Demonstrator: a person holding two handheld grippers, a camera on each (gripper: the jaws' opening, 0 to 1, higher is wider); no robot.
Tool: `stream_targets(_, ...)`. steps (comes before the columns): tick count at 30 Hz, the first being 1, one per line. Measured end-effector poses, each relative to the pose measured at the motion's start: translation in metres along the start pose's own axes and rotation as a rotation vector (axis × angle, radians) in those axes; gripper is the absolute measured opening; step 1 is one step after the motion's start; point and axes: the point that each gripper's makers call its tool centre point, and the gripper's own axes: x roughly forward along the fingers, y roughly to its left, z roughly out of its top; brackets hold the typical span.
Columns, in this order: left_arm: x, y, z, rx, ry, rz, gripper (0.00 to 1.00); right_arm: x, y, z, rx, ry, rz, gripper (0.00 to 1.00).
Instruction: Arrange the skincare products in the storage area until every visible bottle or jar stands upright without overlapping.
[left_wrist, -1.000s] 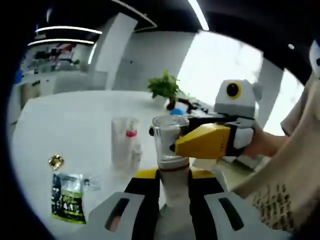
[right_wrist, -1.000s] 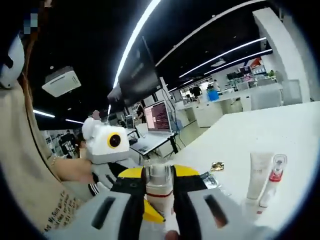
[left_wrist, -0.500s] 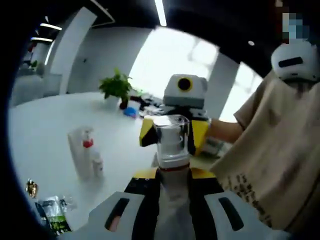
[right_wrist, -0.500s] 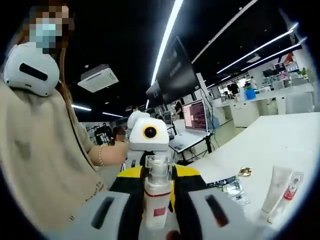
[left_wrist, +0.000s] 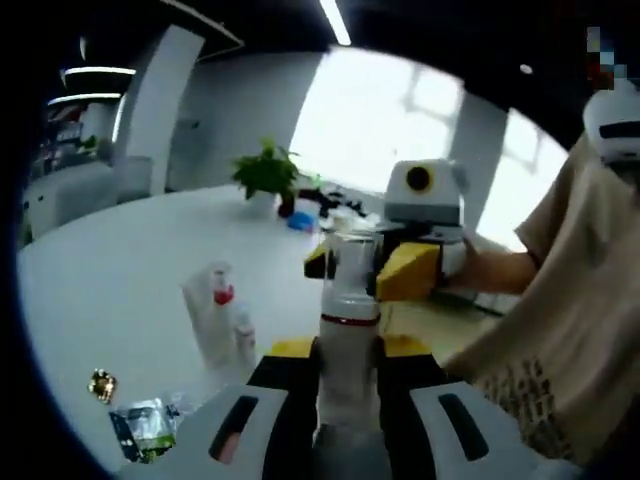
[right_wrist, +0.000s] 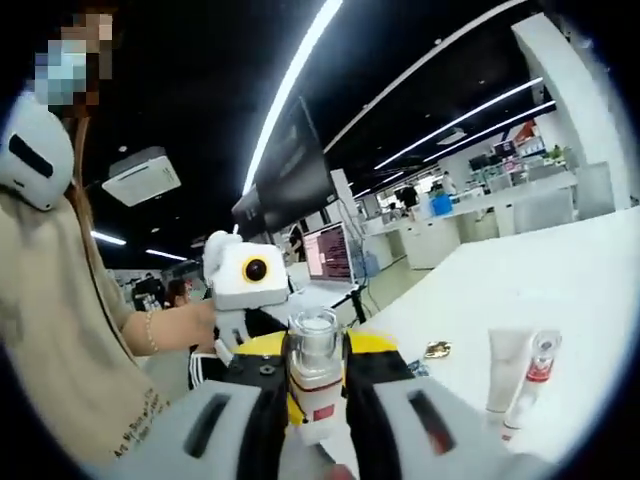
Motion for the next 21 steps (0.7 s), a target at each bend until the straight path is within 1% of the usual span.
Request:
stream_targets(1,0.001,0.004,0.002,0.020,0.001,0.038,0.20,0.000,-0.004,0.002,-0.013,-0.004,-0.032,0.20)
stream_targets(2,0.003,0.009,0.003,0.071,0.014,0.088,0.20,0.000,-0.008,0.002,-0.023,0.002,-0.060,0.20)
stream_targets(4,0.005,0.013,0.005,0.117,0.018,0.153,0.20,0.001,-0.015,0.006,-0.032,-0.007,-0.129,0.20)
stream_targets(5,0.006,0.015,0.006,0.135,0.022,0.188,0.20,0.002,-0.020,0.007,-0.008,-0.016,-0.171,0.20)
stream_targets(6,0.007,0.017,0.007,0.163,0.030,0.230,0.20,0.002,-0.022,0.008,0.019,-0.022,-0.195,0.20)
stream_targets(7,0.008,0.019,0.007,0.189,0.032,0.262,0.20,0.002,-0.026,0.009,0.073,-0.039,-0.235,0.20)
stream_targets(8,0.010,0.020,0.007,0.194,0.038,0.299,0.20,0.002,-0.028,0.008,0.092,-0.041,-0.255,0.20)
stream_targets(9,0.011,0.021,0.005,0.193,0.047,0.318,0.21,0.002,-0.031,0.006,0.097,-0.035,-0.286,0.20)
stream_targets(11,0.015,0.023,0.001,0.177,0.047,0.363,0.20,0.002,-0.033,0.004,0.103,-0.029,-0.316,0.20)
stream_targets(12,0.016,0.024,0.000,0.171,0.048,0.374,0.20,0.002,-0.034,0.002,0.115,-0.028,-0.332,0.20)
stream_targets(13,0.016,0.027,-0.002,0.157,0.050,0.398,0.20,0.003,-0.033,0.001,0.116,-0.026,-0.336,0.20)
stream_targets(14,0.016,0.028,-0.003,0.158,0.051,0.408,0.20,0.003,-0.034,0.000,0.120,-0.026,-0.340,0.20)
stream_targets(16,0.016,0.029,-0.007,0.148,0.067,0.404,0.19,0.002,-0.033,-0.004,0.119,-0.008,-0.344,0.20)
stream_targets(19,0.015,0.026,-0.011,0.114,0.077,0.349,0.19,0.002,-0.030,-0.007,0.099,0.020,-0.312,0.20)
stream_targets(21,0.015,0.022,-0.011,0.082,0.060,0.291,0.19,0.002,-0.026,-0.006,0.073,0.033,-0.258,0.19)
